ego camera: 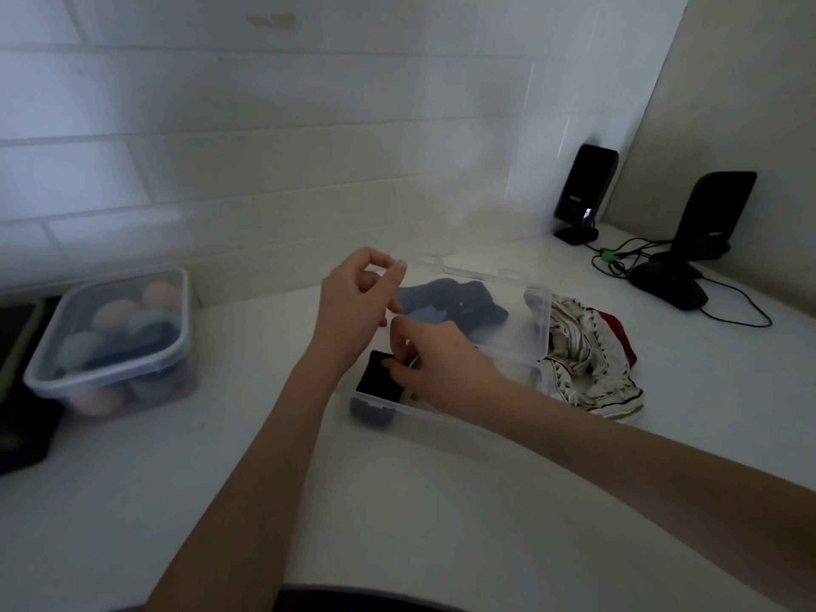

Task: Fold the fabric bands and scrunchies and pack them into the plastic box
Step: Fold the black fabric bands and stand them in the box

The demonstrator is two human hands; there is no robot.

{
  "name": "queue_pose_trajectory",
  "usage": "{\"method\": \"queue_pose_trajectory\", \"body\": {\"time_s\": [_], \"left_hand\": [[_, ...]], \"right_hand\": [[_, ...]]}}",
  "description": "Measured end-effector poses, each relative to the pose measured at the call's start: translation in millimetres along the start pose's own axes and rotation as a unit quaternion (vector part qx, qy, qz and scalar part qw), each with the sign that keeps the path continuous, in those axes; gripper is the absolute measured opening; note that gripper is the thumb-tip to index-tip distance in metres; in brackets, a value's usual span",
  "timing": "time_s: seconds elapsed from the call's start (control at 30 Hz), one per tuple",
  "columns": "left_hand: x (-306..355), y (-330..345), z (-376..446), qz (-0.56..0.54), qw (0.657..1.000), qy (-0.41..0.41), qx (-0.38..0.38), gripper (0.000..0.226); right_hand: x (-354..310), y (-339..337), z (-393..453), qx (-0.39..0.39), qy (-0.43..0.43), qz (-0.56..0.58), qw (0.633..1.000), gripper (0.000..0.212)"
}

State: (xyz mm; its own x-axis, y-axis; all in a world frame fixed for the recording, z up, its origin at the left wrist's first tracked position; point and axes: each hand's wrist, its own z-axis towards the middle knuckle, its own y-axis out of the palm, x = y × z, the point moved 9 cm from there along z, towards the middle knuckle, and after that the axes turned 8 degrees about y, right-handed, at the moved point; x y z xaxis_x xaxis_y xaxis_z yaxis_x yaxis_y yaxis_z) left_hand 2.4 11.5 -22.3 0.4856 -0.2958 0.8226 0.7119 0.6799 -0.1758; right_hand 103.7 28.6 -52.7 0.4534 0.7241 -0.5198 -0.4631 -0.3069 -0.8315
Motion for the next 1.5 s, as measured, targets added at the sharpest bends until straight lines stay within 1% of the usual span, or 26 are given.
{"method": "queue_pose_trajectory", "body": {"time_s": [0.07,0.27,0.37,0.5,0.53,0.63,0.73,0.83,0.97,1.03,1.13,1.2,1.3,1.37,1.5], "left_hand": [[-1,1,1,0.003,1.0,-0.001,-0.005,0.017],[2,4,0,0.035,0.999,0.019,-0.023,0.019],[3,4,0,0.04,0.999,0.024,-0.023,0.018],[2,4,0,0.047,0.998,0.025,-0.022,0.019],[1,3,0,0.054,0.998,0.026,-0.02,0.019],[1,3,0,0.063,0.998,0.023,-0.019,0.018],[1,4,0,0.059,0.998,0.027,-0.026,0.017],[2,4,0,0.063,0.997,0.029,-0.03,0.017],[0,5,-1,0.068,0.997,0.024,-0.029,0.013],[0,5,-1,0.071,0.997,0.023,-0.031,0.012],[0,6,-1,0.067,0.997,0.022,-0.037,0.014],[0,7,-1,0.064,0.997,0.019,-0.038,0.015],[0,7,-1,0.059,0.997,0.016,-0.04,0.016],[1,7,-1,0.061,0.997,0.016,-0.043,0.016],[0,8,-1,0.061,0.997,0.013,-0.044,0.014]], "right_hand": [[2,2,1,-0.007,0.016,-0.007,1.0,0.015],[3,4,1,-0.024,0.02,-0.037,0.999,0.018],[0,5,2,-0.032,0.011,-0.112,0.993,0.021],[-11,2,-2,-0.026,-0.032,-0.228,0.973,0.026],[-15,1,-3,-0.019,-0.05,-0.242,0.969,0.026],[-25,2,-5,-0.011,-0.089,-0.265,0.96,0.033],[-26,4,-4,-0.019,-0.101,-0.288,0.952,0.029],[-19,4,-2,-0.029,-0.068,-0.284,0.956,0.038],[-17,5,-4,-0.041,-0.052,-0.25,0.966,0.048],[-10,8,-5,-0.084,-0.033,-0.206,0.974,0.045],[-1,13,-5,-0.184,-0.003,-0.111,0.977,0.031],[2,15,-3,-0.209,0.011,-0.072,0.975,0.032],[-2,17,2,-0.185,0.017,-0.068,0.98,0.032],[-3,17,5,-0.176,0.021,-0.08,0.981,0.037],[-6,13,2,-0.167,0.023,-0.142,0.975,0.044]]}}
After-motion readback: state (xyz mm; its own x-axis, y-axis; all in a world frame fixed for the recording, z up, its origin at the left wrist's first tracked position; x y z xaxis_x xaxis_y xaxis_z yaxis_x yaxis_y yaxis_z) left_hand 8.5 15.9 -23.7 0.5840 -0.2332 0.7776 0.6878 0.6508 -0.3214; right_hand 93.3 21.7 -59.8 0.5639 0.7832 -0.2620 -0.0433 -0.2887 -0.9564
